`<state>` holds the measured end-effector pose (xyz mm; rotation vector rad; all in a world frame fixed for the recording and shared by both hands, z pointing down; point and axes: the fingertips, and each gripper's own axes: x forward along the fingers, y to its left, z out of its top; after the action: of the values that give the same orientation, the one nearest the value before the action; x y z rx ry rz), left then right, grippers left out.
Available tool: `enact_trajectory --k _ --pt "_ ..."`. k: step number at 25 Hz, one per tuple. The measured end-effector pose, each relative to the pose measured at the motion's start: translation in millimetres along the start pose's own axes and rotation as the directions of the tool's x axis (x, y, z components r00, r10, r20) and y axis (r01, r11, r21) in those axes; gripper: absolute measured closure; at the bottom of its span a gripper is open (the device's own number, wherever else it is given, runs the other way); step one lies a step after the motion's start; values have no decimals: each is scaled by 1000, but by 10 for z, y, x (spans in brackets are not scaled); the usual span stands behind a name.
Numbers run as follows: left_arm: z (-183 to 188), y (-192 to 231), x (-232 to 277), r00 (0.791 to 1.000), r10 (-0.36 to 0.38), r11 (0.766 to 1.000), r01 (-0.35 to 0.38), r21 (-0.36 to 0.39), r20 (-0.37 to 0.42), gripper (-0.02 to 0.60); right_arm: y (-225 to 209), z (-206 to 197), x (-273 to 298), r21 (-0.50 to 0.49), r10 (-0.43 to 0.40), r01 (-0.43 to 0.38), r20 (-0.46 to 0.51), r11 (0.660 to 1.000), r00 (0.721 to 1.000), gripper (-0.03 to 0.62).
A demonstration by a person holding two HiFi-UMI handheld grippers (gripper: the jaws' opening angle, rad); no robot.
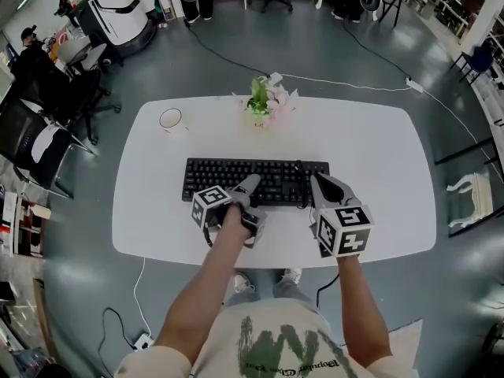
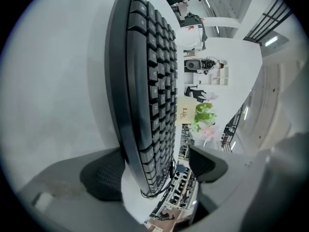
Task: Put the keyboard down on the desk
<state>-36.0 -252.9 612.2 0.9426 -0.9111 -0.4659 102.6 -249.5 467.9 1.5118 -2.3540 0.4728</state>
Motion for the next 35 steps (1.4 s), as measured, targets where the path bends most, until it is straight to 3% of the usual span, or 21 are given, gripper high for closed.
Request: enact_trajectory --k 13,20,24,27,30,32,35 --pt "53 24 -253 1000 -8 1000 8 20 9 164 98 36 -106 -5 -7 7 13 1000 1000 595" --pt "201 -179 -414 999 -33 985 25 173 40 166 32 113 -105 -10 -14 14 26 1000 1000 595" --pt "286 -440 -440 997 -68 949 50 311 48 198 -10 207 -80 -16 -12 13 42 1000 999 595" --pt "326 -702 -468 993 -106 892 71 446 54 233 -28 307 -51 -26 -7 9 61 1000 998 595" --pt "349 -945 -539 988 -131 801 60 595 76 272 -24 404 -44 -41 -1 4 80 999 997 595" --pt "343 -1112 -590 986 -143 715 43 698 87 290 -13 480 -43 -54 5 0 90 999 996 595" --pt "269 -1362 -619 984 -169 553 43 832 62 347 -9 584 -38 -71 13 -5 106 997 994 595"
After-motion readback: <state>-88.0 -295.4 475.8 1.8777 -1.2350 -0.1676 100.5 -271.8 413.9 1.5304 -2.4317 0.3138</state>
